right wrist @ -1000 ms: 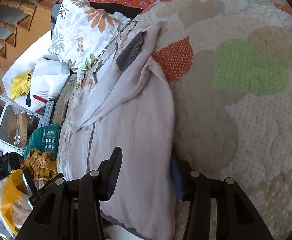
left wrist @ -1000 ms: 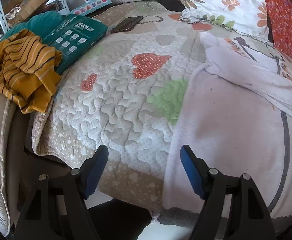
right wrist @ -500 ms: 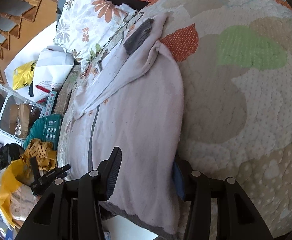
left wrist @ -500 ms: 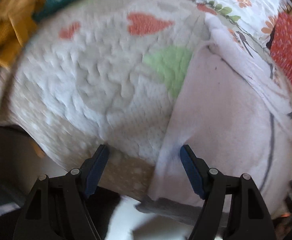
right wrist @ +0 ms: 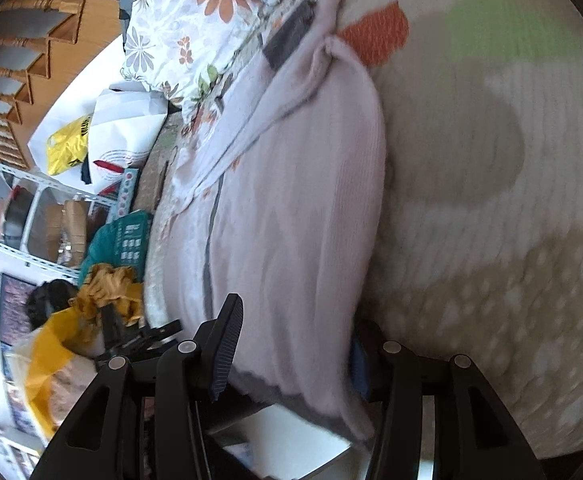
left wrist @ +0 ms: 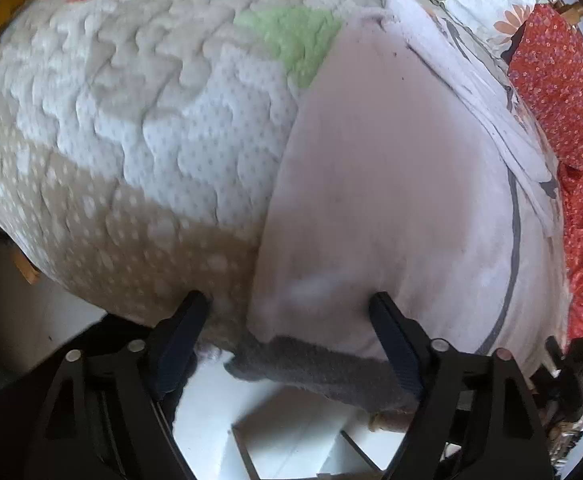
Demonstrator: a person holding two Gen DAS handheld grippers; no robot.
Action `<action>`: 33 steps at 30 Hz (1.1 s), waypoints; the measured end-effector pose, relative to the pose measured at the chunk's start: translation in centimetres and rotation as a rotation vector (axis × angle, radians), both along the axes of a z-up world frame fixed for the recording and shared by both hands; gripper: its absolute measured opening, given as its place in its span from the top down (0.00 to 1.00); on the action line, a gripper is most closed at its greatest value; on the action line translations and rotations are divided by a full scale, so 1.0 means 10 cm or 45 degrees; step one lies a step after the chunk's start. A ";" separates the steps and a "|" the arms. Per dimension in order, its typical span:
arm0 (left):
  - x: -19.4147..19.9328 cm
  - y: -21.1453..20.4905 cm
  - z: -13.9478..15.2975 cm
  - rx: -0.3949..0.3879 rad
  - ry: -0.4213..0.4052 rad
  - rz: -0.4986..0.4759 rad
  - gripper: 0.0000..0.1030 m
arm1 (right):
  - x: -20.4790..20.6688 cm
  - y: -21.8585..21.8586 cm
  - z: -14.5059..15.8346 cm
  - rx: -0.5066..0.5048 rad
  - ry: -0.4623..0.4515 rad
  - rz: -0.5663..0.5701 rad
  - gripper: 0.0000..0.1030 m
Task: Fold small clothes
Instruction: 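Grasp the grey hem of the cardigan with both grippers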
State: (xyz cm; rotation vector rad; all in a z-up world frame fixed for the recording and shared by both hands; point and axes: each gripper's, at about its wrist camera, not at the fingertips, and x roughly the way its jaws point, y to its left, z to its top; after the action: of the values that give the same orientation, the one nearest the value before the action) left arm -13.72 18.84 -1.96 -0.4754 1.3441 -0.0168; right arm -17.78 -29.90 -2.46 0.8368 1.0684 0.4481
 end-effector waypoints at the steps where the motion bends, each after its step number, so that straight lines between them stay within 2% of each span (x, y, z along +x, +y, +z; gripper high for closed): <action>1: -0.02 -0.01 -0.01 -0.011 0.005 -0.006 0.24 | -0.03 0.02 -0.01 0.009 0.004 0.004 0.49; 3: -0.07 -0.07 -0.03 -0.023 0.017 -0.018 0.26 | -0.07 0.06 -0.01 0.009 0.009 0.013 0.49; 7: -0.15 -0.14 -0.22 -0.131 0.122 -0.045 0.35 | -0.19 0.17 -0.06 0.000 0.031 0.047 0.49; 9: -0.18 -0.23 -0.28 -0.175 0.157 -0.058 0.46 | -0.24 0.22 -0.11 0.006 0.049 0.067 0.49; 12: -0.25 -0.28 -0.22 -0.170 0.129 -0.049 0.69 | -0.33 0.37 -0.19 -0.012 0.085 0.117 0.50; 13: -0.27 -0.27 -0.18 -0.166 0.119 -0.041 0.85 | -0.35 0.43 -0.21 -0.038 0.090 0.138 0.52; 14: -0.30 -0.27 -0.16 -0.169 0.110 -0.030 0.88 | -0.36 0.46 -0.21 -0.067 0.090 0.152 0.56; 15: -0.35 -0.27 -0.13 -0.170 0.093 -0.011 0.88 | -0.37 0.49 -0.20 -0.110 0.085 0.163 0.71; 16: -0.38 -0.27 -0.09 -0.167 0.077 0.003 0.89 | -0.38 0.54 -0.17 -0.163 0.072 0.187 0.89; 17: -0.41 -0.26 -0.04 -0.167 0.056 0.019 0.89 | -0.39 0.55 -0.16 -0.177 0.062 0.193 0.94; 22: -0.58 -0.19 0.34 -0.192 -0.093 0.046 0.90 | -0.42 0.53 0.20 -0.149 -0.083 0.214 0.95; 25: -0.49 -0.15 0.67 -0.244 -0.193 0.060 0.90 | -0.35 0.49 0.52 -0.126 -0.176 0.212 0.95; 27: -0.20 -0.16 0.95 -0.273 -0.279 0.054 0.90 | -0.24 0.48 0.77 -0.135 -0.241 0.206 0.95; 31: 0.43 -0.21 1.38 -0.238 -0.419 0.045 0.92 | 0.21 0.39 1.25 -0.156 -0.360 0.167 0.95; 33: 0.81 -0.23 1.51 -0.223 -0.473 0.047 0.92 | 0.43 0.37 1.39 -0.178 -0.396 0.138 0.95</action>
State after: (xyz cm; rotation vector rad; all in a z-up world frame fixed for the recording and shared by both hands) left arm -5.58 16.55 13.16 -0.6122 0.9725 -0.1851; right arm -13.46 -26.16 11.48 0.5653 0.8474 0.5677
